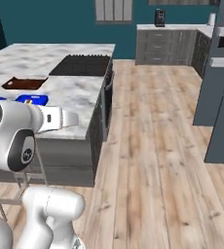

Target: Take the cakes from the fridge and place them on the empty tray on the dining counter.

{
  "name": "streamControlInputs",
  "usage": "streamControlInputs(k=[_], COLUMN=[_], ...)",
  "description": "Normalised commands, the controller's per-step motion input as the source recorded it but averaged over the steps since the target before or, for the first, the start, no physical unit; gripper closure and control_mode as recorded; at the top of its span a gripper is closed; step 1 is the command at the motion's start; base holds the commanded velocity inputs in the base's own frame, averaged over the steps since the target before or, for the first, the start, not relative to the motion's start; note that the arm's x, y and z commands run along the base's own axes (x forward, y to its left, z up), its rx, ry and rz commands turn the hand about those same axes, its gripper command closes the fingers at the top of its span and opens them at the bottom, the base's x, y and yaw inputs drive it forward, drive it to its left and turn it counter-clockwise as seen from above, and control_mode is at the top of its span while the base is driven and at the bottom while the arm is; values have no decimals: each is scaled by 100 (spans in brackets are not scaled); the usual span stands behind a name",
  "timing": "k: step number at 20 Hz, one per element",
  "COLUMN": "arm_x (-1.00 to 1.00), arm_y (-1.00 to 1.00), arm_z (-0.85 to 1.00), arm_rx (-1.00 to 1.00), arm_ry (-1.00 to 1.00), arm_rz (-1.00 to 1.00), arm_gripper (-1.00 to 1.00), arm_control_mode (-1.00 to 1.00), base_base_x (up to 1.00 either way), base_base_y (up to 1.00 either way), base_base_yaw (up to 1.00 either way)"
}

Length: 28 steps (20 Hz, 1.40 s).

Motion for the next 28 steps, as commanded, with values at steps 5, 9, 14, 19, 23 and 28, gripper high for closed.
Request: streamControlInputs(k=[5,9,14,19,23,28], arm_x=[0,0,0,0,0,0], arm_y=[0,0,0,0,0,0], arm_z=[0,0,0,0,0,0], arm_rx=[0,0,0,0,0,0], arm_ry=[0,0,0,0,0,0], arm_rz=[0,0,0,0,0,0], arm_gripper=[-100,-100,-100,-100,-100,-100], arm_control_mode=[100,100,100,100,100,100], base_base_x=[94,100,100,100,96,87], base_base_y=[-97,-80,-67,-50,-50,-37], base_base_yaw=[0,0,0,-1,-6,-11])
